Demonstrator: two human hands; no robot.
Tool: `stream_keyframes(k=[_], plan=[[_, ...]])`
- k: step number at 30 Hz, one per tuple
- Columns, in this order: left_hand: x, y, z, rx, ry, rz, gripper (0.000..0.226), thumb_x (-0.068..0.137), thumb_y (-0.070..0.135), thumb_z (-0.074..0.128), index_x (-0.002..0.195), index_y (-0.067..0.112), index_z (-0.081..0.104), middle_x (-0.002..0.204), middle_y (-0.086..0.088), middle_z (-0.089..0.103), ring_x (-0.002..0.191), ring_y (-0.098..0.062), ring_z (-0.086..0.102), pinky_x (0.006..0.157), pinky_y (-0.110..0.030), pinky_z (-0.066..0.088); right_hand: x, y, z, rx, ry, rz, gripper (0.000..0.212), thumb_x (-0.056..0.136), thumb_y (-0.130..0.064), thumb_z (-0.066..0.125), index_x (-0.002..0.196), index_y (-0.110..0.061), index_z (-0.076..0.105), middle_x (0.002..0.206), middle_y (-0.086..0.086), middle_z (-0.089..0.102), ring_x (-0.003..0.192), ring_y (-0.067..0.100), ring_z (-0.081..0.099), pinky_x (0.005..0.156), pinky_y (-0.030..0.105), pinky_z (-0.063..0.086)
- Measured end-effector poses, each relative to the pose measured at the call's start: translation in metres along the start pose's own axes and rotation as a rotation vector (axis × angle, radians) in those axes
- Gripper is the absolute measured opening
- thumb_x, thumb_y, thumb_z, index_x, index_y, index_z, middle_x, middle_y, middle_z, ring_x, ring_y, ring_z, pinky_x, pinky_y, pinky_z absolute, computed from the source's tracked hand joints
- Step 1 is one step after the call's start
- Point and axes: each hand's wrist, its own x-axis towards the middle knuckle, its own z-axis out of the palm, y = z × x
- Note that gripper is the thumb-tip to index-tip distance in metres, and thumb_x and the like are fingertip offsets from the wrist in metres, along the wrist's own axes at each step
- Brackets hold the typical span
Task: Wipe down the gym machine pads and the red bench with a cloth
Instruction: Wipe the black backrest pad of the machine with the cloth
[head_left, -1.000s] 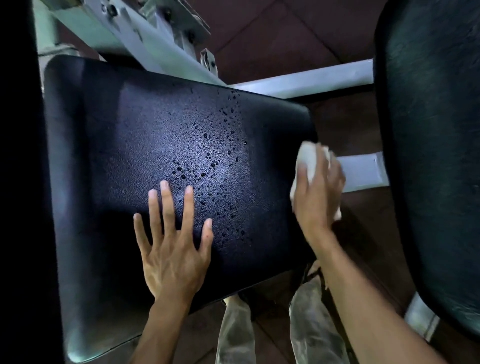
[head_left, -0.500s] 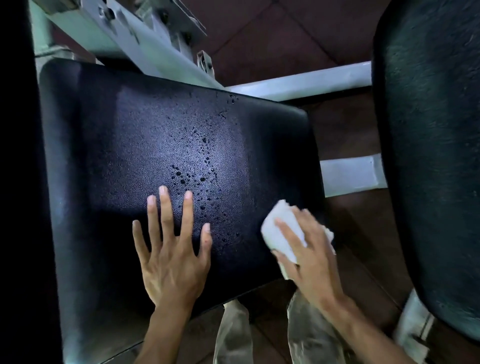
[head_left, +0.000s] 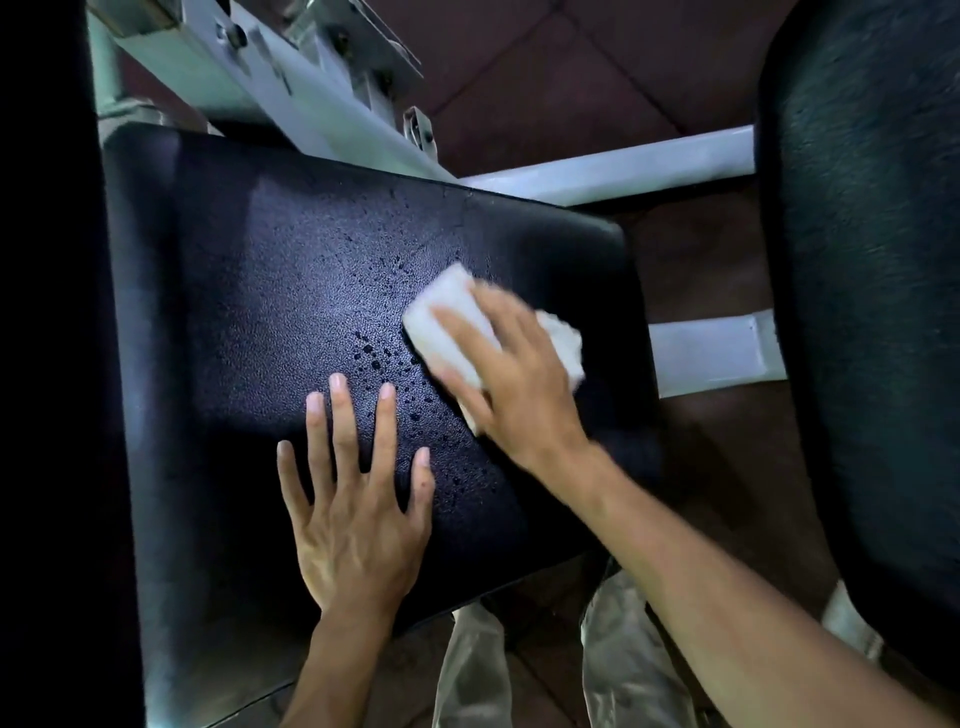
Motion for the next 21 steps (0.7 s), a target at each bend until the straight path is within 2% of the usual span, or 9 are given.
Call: stream_keyframes(k=[3,6,8,10,12,14,16,19,21], plan=[[0.001,0.000,0.000,0.001,-0.003,-0.003,0.068,0.094,0.054,0.034,0.155,0.035,0.012,0.167,0.000,-0.001,0.154,-0.020,0.004,0.123,-0.050,0.008,-0.089,0.020,-0.025,-0.039,-0.090,-0.045,0.044,0.102,-0.043,0.051,0.136,-0.017,0.059,0.150,0.018,0.046,0.139,0.036,0.043,0.114,0.049,0.037],[0.000,0.000,0.001,-0.012,-0.008,-0.001,0.067,0.095,0.055,0.032,0.155,0.035,0.011,0.166,0.001,-0.003,0.154,-0.019,0.001,0.123,-0.049,0.005,-0.113,0.051,-0.035,-0.092,-0.048,0.059,0.046,0.101,-0.043,0.051,0.138,-0.016,0.055,0.150,0.014,0.044,0.140,0.031,0.042,0.113,0.047,0.039],[0.000,0.000,0.001,-0.011,-0.002,0.000,0.067,0.095,0.055,0.032,0.155,0.036,0.011,0.166,0.000,-0.003,0.154,-0.019,0.001,0.123,-0.049,0.005,-0.079,0.067,-0.030,-0.097,0.056,0.261,0.051,0.100,-0.042,0.048,0.142,-0.014,0.051,0.151,0.013,0.043,0.140,0.028,0.040,0.115,0.042,0.036],[0.000,-0.001,0.001,-0.010,0.005,-0.004,0.067,0.095,0.055,0.033,0.155,0.036,0.011,0.166,0.000,-0.002,0.154,-0.020,0.002,0.123,-0.049,0.006,-0.012,0.074,-0.018,-0.053,0.241,0.497,0.053,0.099,-0.047,0.044,0.141,-0.016,0.053,0.145,0.014,0.049,0.134,0.031,0.046,0.113,0.038,0.034],[-0.001,-0.001,0.002,0.008,0.006,0.000,0.066,0.095,0.055,0.032,0.155,0.035,0.011,0.166,-0.001,-0.002,0.154,-0.021,0.003,0.123,-0.050,0.007,0.065,0.069,-0.006,-0.035,0.330,0.625,0.057,0.094,-0.056,0.037,0.136,-0.023,0.057,0.137,0.010,0.057,0.126,0.031,0.052,0.108,0.037,0.035],[-0.001,-0.001,0.003,0.018,0.015,0.005,0.066,0.096,0.054,0.031,0.156,0.035,0.011,0.166,-0.001,-0.002,0.154,-0.021,0.003,0.123,-0.050,0.007,0.121,0.043,0.005,-0.063,0.264,0.511,0.059,0.091,-0.058,0.035,0.132,-0.024,0.061,0.128,0.009,0.062,0.116,0.031,0.057,0.100,0.040,0.040],[0.000,-0.001,0.002,0.028,0.018,0.001,0.066,0.096,0.054,0.030,0.156,0.035,0.011,0.166,-0.001,-0.002,0.154,-0.021,0.003,0.123,-0.050,0.007,0.135,0.009,0.019,-0.083,0.233,0.305,0.053,0.091,-0.052,0.045,0.128,-0.020,0.065,0.125,0.014,0.064,0.109,0.034,0.060,0.095,0.042,0.046],[-0.001,-0.001,0.000,0.017,0.015,-0.001,0.066,0.096,0.053,0.030,0.156,0.035,0.010,0.166,0.000,-0.002,0.154,-0.021,0.003,0.123,-0.050,0.007,0.087,-0.023,0.018,-0.002,0.111,0.017,0.047,0.095,-0.045,0.055,0.131,-0.016,0.064,0.136,0.018,0.058,0.120,0.038,0.055,0.103,0.048,0.045],[-0.001,-0.001,0.000,0.010,0.015,-0.001,0.067,0.095,0.053,0.031,0.156,0.034,0.011,0.166,0.000,-0.002,0.154,-0.021,0.004,0.123,-0.050,0.008,0.032,-0.019,0.010,0.017,0.033,-0.089,0.044,0.098,-0.042,0.056,0.134,-0.017,0.063,0.142,0.016,0.055,0.128,0.037,0.051,0.110,0.047,0.040]])
